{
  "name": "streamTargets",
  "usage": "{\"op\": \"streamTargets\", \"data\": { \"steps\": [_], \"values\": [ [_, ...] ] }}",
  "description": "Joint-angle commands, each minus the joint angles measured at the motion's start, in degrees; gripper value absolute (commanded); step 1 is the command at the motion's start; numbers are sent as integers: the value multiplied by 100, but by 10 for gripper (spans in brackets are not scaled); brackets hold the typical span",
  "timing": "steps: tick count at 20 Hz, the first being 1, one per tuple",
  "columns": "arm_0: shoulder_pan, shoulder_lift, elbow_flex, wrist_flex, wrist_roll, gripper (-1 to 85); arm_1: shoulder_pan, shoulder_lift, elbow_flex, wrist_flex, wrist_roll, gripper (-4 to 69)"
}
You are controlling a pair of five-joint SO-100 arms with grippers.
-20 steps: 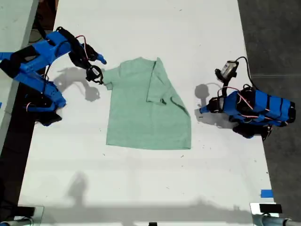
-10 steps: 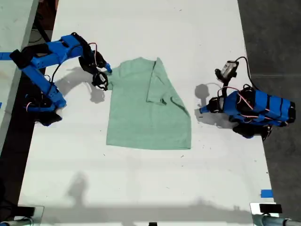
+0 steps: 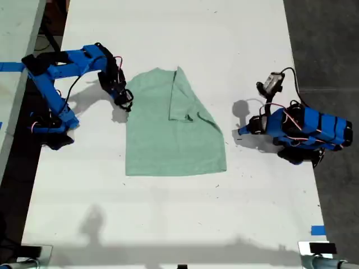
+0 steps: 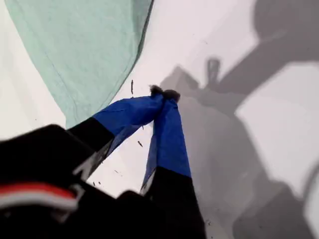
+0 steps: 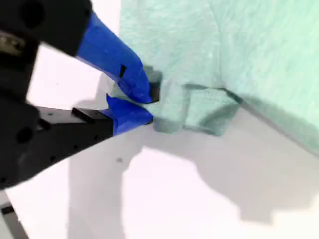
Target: Fold t shirt
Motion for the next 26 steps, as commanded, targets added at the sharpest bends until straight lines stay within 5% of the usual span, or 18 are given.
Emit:
{"op": "streamTargets", "data": {
  "steps": [1,5,12,16,18,22,26],
  "values": [
    [-141,853,-527,589,-105,-3,-53,35,316,-88,9,-15],
    [501,870,-2918,1758,79,-3,-35,35,316,-88,0,-15],
    [2373,-1661,-5766,1758,-264,-3,-35,35,316,-88,0,-15],
    [2962,-2812,-6012,1274,-343,231,-44,35,316,-88,-18,-15],
    [2979,-2619,-6012,1433,-352,250,-35,35,316,-88,-18,-15],
    [2391,-264,-5458,1925,-360,197,-44,35,316,-88,-9,-15],
    [2057,3296,-3612,1854,-932,-2,-44,35,316,-88,-18,-15]
  ]
}}
